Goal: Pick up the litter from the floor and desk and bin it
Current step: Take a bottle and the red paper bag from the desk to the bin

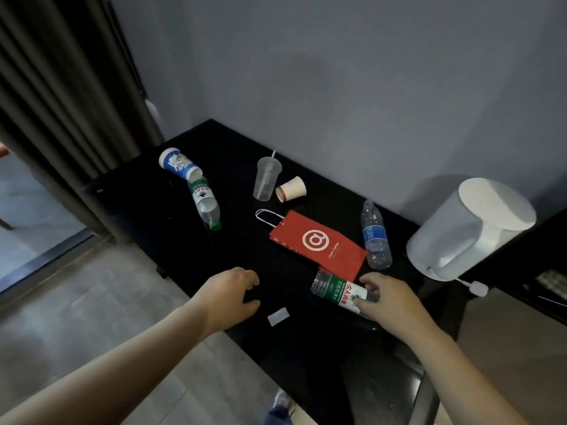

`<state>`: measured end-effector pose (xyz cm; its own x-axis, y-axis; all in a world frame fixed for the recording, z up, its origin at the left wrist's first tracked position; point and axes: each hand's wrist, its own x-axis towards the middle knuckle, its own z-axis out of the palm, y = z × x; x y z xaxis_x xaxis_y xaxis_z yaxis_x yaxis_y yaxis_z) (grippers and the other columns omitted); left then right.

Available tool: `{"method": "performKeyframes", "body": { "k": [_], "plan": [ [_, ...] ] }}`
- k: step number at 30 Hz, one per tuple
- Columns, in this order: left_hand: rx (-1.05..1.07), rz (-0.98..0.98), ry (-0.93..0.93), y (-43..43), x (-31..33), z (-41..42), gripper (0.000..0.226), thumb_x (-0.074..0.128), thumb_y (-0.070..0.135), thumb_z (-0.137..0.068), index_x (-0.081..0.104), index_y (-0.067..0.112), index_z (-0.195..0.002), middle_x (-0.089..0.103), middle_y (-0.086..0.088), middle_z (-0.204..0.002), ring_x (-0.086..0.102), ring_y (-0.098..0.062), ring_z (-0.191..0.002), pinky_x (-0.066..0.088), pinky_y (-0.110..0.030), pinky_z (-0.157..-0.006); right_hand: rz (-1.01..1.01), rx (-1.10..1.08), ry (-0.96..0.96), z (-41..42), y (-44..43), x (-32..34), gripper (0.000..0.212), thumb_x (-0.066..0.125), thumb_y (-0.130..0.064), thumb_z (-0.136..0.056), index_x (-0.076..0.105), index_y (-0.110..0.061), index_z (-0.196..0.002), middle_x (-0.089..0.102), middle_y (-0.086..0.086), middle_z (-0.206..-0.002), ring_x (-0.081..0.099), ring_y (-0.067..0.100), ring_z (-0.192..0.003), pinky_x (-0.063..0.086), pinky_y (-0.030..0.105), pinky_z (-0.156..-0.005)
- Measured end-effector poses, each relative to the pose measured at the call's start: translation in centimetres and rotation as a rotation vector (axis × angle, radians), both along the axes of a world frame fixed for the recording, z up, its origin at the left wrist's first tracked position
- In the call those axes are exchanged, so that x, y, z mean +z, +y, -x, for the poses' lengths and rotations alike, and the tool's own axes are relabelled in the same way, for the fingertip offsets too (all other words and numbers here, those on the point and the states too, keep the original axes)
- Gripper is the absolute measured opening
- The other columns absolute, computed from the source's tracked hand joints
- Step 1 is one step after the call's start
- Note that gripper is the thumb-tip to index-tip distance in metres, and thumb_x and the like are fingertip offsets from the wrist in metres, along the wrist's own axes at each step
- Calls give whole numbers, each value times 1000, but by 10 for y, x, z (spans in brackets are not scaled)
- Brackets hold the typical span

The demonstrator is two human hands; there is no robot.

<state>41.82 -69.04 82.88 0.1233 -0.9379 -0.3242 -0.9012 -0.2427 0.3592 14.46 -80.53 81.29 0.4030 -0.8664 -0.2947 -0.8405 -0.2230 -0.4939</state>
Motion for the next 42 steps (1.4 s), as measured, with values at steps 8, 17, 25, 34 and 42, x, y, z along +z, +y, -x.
{"method": "performKeyframes", "body": {
  "k": [8,17,25,34,42],
  "plan": [
    [-68,-181,11,-55,-55,-10,41,60,40,-88,54,23,-125,55,7,-112,57,-7,-95,50,-22,-82,-59,10,102,-5,-37,-52,39,72,-31,-79,57,-24,-115,57,-3,-106,57,10,-89,44,22,-72],
    [-213,-311,0,-99,-95,-20,36,61,41,-87,55,24,-118,54,7,-108,55,-8,-94,48,-21,-79,-94,-36,182,-17,-44,-98,59,75,-36,-72,52,-23,-125,53,0,-112,53,19,-103,48,34,-88],
    [-325,-404,27,-111,-133,-4,50,63,46,-83,55,18,-123,55,0,-117,57,-15,-104,50,-31,-90,-125,-183,331,-15,-16,-132,73,64,-50,-83,30,-27,-143,48,1,-129,47,24,-119,36,40,-101],
    [-393,-345,-67,-110,-158,6,62,68,58,-74,53,17,-119,51,-2,-115,54,-18,-100,48,-28,-80,-57,-318,297,-21,-6,-143,72,64,-47,-84,28,-25,-143,46,2,-126,45,23,-117,36,44,-102],
    [-410,-304,-117,-108,-171,6,39,68,40,-83,59,15,-111,52,-2,-112,55,-16,-98,46,-23,-76,-17,-318,323,-24,-1,-144,71,63,-47,-85,29,-24,-142,47,2,-126,46,23,-115,36,43,-101]
  ]
}}
